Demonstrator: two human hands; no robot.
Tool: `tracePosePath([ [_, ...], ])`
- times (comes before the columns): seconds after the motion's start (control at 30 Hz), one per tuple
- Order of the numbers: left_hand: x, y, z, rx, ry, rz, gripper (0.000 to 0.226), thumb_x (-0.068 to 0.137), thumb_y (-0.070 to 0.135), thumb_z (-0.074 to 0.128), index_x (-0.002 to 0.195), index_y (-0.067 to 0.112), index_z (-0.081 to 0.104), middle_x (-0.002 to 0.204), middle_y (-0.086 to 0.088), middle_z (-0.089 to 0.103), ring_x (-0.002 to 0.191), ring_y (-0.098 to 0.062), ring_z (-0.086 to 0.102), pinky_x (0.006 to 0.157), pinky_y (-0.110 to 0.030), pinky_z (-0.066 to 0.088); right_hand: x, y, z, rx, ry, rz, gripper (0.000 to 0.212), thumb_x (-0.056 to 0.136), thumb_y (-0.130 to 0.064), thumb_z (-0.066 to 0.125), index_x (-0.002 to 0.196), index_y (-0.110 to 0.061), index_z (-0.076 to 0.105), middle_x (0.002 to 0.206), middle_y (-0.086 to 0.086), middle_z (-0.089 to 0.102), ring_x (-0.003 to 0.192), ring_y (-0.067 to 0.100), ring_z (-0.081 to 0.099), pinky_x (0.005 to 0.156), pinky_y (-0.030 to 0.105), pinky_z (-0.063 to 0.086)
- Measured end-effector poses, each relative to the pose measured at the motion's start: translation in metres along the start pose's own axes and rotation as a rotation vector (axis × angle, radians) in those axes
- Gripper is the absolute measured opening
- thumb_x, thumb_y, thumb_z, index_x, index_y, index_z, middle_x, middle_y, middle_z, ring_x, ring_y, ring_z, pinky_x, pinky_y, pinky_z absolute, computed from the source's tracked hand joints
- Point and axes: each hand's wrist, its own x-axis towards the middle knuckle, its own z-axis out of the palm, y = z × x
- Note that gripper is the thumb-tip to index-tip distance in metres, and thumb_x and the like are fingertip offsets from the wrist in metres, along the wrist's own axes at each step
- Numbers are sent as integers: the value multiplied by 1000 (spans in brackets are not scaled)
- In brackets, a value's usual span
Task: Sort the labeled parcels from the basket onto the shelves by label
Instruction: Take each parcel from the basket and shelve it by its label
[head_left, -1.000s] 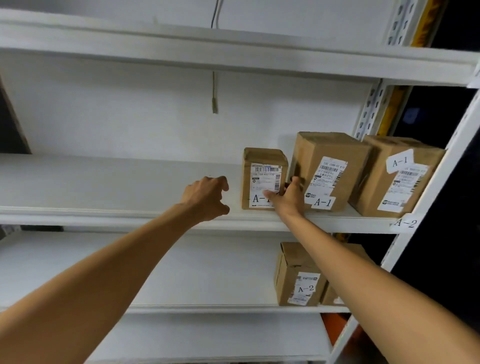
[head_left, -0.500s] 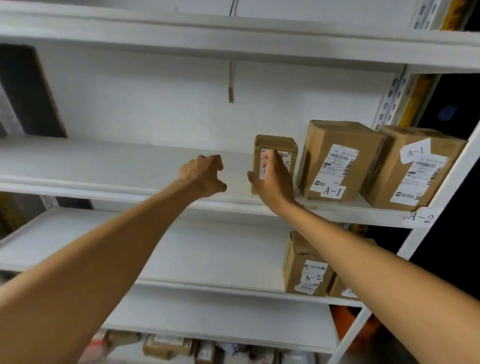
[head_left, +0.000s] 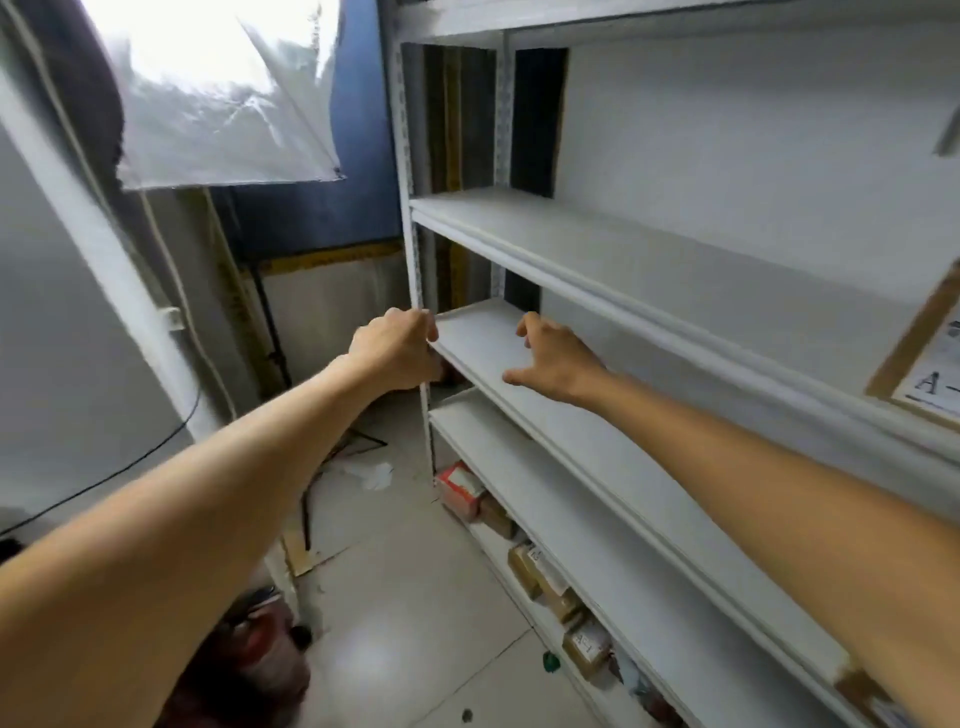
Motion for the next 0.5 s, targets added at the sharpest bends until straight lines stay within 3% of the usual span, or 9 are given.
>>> tracePosePath([
  [0.13, -70, -80, -10, 14, 6, -277, 41, 76, 28, 71, 115, 23, 58, 109, -3, 64, 98, -25, 61, 84, -37, 52, 9, -79, 56, 58, -166, -249, 60, 79, -34, 78, 125, -9, 48, 121, 12, 57, 107, 25, 56, 89, 34, 49],
  [0.33, -199, -168, -14, -16, 14, -605, 36, 75, 25, 70, 108, 15, 60, 105, -5, 67, 96, -26, 62, 81, -36, 52, -19, -206, 124, 115, -395, -607, 67, 77, -35, 79, 129, -6, 48, 123, 10, 56, 111, 25, 54, 92, 35, 48],
  [0.5, -314, -215, -10, -45, 60, -804, 40, 68, 33, 65, 102, 14, 57, 102, -9, 61, 96, -32, 59, 78, -37, 51, -72, -302, 169, 69, -526, -901, 69, 78, -37, 77, 129, 0, 47, 125, 14, 53, 114, 29, 50, 86, 31, 39],
])
